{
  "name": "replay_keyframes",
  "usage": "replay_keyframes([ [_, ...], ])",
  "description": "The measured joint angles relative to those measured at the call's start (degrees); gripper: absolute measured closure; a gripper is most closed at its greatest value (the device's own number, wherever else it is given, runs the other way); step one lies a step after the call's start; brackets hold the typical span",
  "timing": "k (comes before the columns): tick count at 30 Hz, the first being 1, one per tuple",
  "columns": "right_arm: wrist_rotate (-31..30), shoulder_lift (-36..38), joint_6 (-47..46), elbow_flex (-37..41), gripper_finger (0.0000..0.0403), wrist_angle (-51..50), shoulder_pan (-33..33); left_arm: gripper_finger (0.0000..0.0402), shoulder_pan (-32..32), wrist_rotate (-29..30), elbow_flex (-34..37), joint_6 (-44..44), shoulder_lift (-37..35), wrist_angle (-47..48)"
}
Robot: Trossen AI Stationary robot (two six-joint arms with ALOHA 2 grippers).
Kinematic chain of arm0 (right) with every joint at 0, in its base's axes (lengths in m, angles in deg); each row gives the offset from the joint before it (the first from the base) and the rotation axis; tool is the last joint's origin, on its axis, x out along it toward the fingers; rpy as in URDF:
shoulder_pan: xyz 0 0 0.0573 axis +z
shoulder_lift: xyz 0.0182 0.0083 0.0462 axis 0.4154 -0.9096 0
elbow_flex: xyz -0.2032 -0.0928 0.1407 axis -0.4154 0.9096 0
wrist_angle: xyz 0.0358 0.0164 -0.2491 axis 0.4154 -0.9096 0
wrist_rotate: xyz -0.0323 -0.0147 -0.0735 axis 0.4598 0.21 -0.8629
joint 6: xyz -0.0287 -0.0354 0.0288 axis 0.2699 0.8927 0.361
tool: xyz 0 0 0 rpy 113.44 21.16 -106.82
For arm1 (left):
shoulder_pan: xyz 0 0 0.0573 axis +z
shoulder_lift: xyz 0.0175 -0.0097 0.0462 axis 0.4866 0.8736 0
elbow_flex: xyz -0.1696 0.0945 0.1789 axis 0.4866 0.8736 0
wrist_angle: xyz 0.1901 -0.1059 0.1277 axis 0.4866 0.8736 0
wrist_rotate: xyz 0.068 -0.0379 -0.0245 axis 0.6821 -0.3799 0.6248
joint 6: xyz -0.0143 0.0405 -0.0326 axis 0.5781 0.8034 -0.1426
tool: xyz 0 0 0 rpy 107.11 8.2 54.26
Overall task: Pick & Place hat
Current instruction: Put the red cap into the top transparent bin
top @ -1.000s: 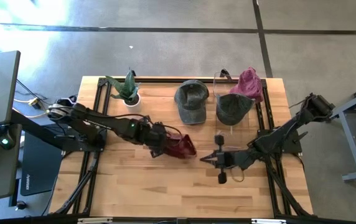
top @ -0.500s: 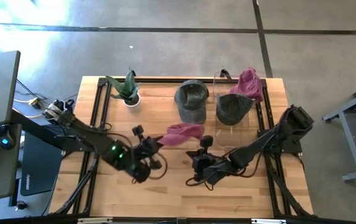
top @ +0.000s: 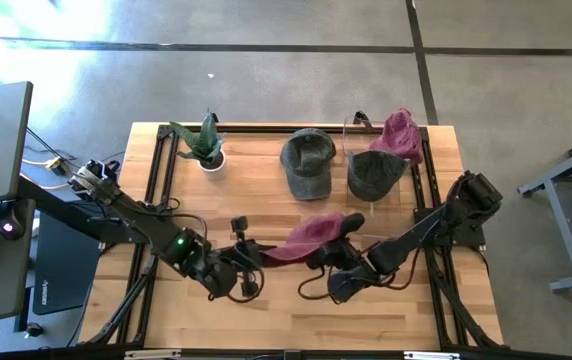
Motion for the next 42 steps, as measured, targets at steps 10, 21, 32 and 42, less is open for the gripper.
replay_keyframes([
  [10, -1.1, 0.0, 0.3, 0.0, 0.0403, -0.2, 1.1, 0.0399, -0.2, 3.3, 0.0, -0.5, 0.1, 1.8],
  [21, 46.3, 2.3, 7.0, 0.2, 0.0395, -0.1, 1.3, 0.0399, 5.9, -6.9, 0.0, -10.0, 0.1, 13.2],
  [32, 66.0, 5.6, 8.5, 0.0, 0.0395, 3.1, 4.1, 0.0399, 7.3, -11.7, -5.1, -17.6, -0.1, 26.0],
  [42, 45.1, 11.8, 7.0, 0.0, 0.0397, -2.7, 11.1, 0.0399, 7.3, -11.1, -5.4, -27.5, -0.1, 37.3],
])
